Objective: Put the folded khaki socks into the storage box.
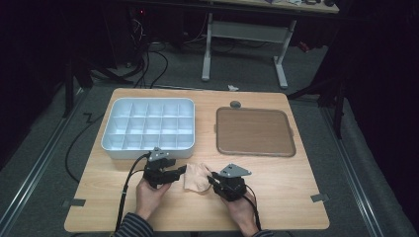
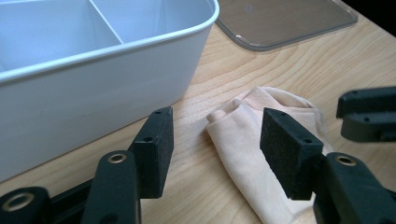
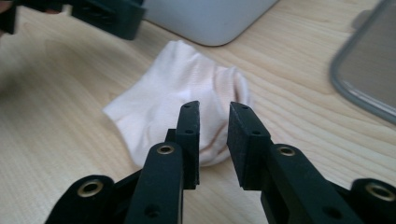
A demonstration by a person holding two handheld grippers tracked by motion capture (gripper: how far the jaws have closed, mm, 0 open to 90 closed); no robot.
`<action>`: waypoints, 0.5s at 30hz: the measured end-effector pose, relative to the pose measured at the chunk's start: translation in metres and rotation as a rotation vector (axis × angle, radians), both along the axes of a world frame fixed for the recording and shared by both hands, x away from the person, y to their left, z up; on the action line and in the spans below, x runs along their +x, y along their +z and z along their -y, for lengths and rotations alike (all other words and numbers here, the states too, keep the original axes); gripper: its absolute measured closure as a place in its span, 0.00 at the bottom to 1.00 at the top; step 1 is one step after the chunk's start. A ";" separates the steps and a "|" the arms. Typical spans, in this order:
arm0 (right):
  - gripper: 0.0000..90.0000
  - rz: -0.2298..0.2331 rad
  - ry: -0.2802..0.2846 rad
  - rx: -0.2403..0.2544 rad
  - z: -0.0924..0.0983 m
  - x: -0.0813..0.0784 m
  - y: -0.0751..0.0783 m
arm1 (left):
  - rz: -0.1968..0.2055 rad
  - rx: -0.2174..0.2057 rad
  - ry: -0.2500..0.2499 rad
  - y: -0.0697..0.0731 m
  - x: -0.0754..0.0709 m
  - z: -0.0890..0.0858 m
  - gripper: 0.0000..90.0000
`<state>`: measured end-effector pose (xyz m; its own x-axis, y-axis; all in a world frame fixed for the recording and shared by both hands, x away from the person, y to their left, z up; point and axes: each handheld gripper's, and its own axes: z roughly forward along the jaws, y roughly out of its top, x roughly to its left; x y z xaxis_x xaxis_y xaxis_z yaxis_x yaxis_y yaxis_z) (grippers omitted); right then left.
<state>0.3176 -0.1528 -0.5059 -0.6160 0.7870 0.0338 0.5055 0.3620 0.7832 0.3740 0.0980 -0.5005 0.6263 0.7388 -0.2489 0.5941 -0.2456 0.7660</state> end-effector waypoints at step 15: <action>0.89 -0.039 0.046 0.015 -0.028 0.012 -0.005 | -0.079 0.028 -0.012 -0.016 0.023 0.018 0.51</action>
